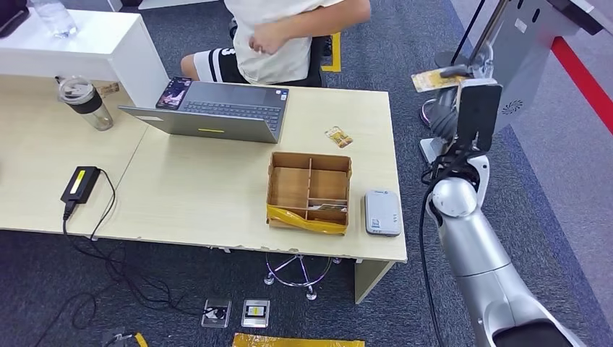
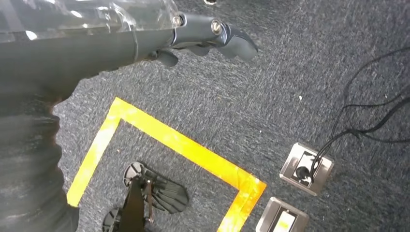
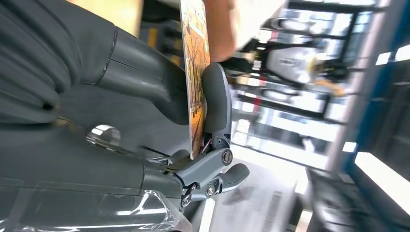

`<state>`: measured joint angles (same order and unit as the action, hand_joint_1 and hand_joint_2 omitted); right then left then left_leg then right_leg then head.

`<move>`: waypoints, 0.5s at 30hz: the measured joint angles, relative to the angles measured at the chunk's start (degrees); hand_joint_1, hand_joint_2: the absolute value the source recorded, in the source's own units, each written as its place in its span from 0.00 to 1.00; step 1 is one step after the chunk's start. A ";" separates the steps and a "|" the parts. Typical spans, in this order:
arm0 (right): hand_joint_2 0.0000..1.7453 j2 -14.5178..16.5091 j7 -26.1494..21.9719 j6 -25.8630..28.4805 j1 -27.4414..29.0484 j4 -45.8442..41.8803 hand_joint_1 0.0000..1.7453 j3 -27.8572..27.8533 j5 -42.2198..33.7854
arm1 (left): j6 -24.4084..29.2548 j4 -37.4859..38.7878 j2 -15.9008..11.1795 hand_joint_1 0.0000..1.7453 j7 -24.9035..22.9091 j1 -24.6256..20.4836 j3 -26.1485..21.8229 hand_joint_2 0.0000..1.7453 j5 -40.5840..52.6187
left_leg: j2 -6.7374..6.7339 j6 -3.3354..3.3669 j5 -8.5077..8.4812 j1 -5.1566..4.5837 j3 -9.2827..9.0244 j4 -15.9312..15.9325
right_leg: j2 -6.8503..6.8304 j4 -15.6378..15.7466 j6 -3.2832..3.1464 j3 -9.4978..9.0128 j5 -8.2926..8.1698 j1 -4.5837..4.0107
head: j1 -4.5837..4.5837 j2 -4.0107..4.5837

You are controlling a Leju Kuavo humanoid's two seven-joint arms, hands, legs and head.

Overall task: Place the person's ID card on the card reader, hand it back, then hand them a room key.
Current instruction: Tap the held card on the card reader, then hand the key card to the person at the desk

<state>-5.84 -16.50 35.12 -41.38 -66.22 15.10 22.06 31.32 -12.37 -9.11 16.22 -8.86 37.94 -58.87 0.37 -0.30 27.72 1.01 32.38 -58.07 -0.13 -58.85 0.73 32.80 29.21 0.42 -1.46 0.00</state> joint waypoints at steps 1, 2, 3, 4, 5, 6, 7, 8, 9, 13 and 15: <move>1.00 0.56 -0.51 -0.48 -1.14 -0.15 1.00 0.33 2.05 | -0.30 0.00 0.05 0.00 0.09 -0.04 0.03 1.00 0.36 | -0.01 -0.01 -0.01 0.00 0.00 0.00 | 0.01 -0.01 0.00 0.01 0.00 0.00 | -0.01 0.00; 1.00 1.14 -1.05 -0.97 -2.33 -0.07 1.00 0.72 4.18 | -0.65 0.00 0.10 0.00 0.21 -0.08 0.07 1.00 0.76 | -0.01 -0.01 -0.02 0.00 0.01 0.00 | 0.00 -0.02 0.00 0.02 0.00 0.00 | 0.01 0.00; 1.00 1.74 -1.56 -1.50 -3.66 0.34 1.00 1.15 6.19 | -1.01 0.00 0.14 0.00 0.34 -0.12 0.10 1.00 1.14 | -0.01 -0.03 -0.05 0.00 0.02 0.00 | -0.01 -0.04 -0.01 0.03 0.00 0.00 | -0.01 0.00; 1.00 2.36 -1.92 -2.10 -5.17 1.06 1.00 1.57 8.17 | -1.33 0.00 0.18 0.00 0.45 -0.14 0.14 1.00 1.55 | 0.00 -0.04 -0.07 0.00 0.04 0.00 | -0.02 -0.05 -0.01 0.05 -0.01 0.00 | 0.00 0.00; 1.00 2.95 -2.09 -2.76 -6.81 2.12 1.00 2.00 10.33 | -1.66 0.00 0.20 0.00 0.53 -0.19 0.16 1.00 1.98 | 0.00 -0.07 -0.10 0.00 0.04 0.00 | -0.03 -0.06 -0.02 0.06 -0.01 0.00 | 0.00 0.00; 1.00 3.49 -1.99 -3.50 -8.59 3.53 1.00 2.48 12.73 | -1.94 0.00 0.22 0.00 0.56 -0.32 0.20 1.00 2.48 | 0.02 -0.09 -0.12 0.00 0.05 0.00 | -0.04 -0.06 -0.03 0.08 -0.02 0.00 | 0.00 0.00; 1.00 3.99 -1.65 -4.25 -10.40 5.20 1.00 3.00 15.43 | -2.18 0.00 0.25 0.00 0.54 -0.54 0.31 1.00 3.07 | 0.05 -0.11 -0.14 0.00 0.06 0.00 | -0.08 -0.07 -0.03 0.09 -0.02 0.00 | 0.00 0.00; 1.00 4.46 -1.20 -4.93 -12.24 7.26 1.00 3.63 18.47 | -2.39 0.00 0.27 0.00 0.47 -0.86 0.51 1.00 3.69 | 0.09 -0.12 -0.16 0.00 0.07 0.00 | -0.11 -0.07 -0.04 0.09 -0.02 0.00 | 0.00 0.00; 1.00 4.88 -0.70 -5.50 -14.02 9.43 1.00 4.30 21.42 | -2.58 0.00 0.30 0.00 0.33 -1.27 0.80 1.00 4.31 | 0.13 -0.13 -0.18 0.00 0.08 0.00 | -0.15 -0.08 -0.04 0.08 -0.03 0.00 | 0.00 0.00; 1.00 6.22 1.67 -7.49 -19.31 17.28 1.00 6.81 29.76 | -3.06 0.00 0.43 0.00 -0.56 -2.85 1.92 1.00 5.94 | 0.19 -0.12 -0.21 0.00 0.08 0.00 | -0.20 -0.09 -0.05 0.08 -0.04 0.00 | -0.01 0.00; 1.00 6.50 3.37 -8.89 -21.24 20.71 1.00 8.06 32.58 | -3.23 0.00 0.49 0.00 -1.01 -3.50 2.49 1.00 6.37 | 0.19 -0.12 -0.21 0.00 0.08 0.00 | -0.19 -0.09 -0.05 0.08 -0.04 0.00 | -0.02 0.00</move>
<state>0.66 -13.13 26.23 -62.62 -45.51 23.16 54.63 28.09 -12.37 -8.62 15.21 -12.37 40.43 -52.50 0.56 -0.42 27.50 1.01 32.46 -58.07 -0.32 -58.94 0.68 32.88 29.17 0.42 -1.48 0.00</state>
